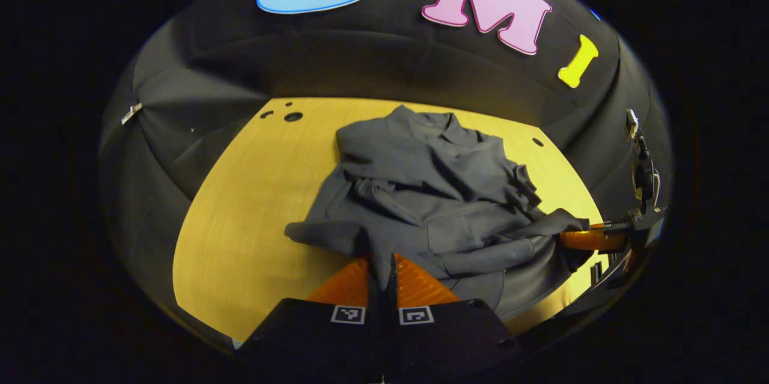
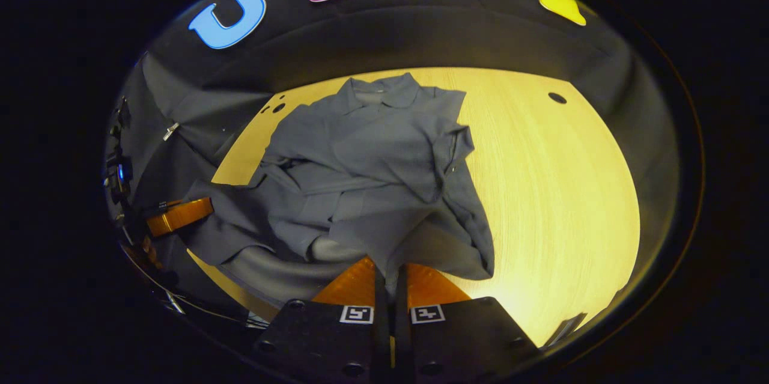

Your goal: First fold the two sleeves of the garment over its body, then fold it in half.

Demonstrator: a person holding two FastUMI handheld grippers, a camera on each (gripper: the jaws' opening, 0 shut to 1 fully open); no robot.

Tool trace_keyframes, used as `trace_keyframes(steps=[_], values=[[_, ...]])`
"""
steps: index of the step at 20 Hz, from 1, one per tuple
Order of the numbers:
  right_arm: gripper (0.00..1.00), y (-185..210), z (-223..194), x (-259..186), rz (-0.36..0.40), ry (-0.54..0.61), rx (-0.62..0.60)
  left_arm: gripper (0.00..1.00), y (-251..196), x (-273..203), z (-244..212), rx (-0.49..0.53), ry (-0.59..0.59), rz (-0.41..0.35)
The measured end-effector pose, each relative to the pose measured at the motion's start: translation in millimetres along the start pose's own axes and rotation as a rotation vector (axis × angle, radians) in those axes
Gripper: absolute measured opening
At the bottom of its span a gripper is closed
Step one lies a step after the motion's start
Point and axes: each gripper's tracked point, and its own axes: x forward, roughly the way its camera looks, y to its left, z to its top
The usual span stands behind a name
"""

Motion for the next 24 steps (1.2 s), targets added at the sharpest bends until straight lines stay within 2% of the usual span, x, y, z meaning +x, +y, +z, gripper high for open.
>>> trace_keyframes(steps=[6, 10, 11, 12, 20, 24], values=[[0.08, -1, 60, 17, 0.007, -0.076, -0.035, 0.06, 7, 17, 65, -0.012, -0.089, 0.002], [0.08, -4, 97, 28, 0.000, -0.119, -0.107, 0.06, 6, 34, 110, -0.027, -0.151, -0.006], [0.08, -6, 108, 32, -0.003, -0.132, -0.119, 0.10, 4, 39, 121, -0.037, -0.167, -0.010], [0.08, -7, 118, 35, -0.005, -0.144, -0.120, 0.06, 5, 45, 134, -0.045, -0.182, -0.011], [0.08, -16, 201, 73, -0.025, -0.255, -0.051, 0.06, 12, 103, 213, -0.055, -0.274, -0.032], [0.08, -19, 224, 95, -0.039, -0.280, -0.029, 0.06, 24, 143, 225, -0.081, -0.281, -0.025]])
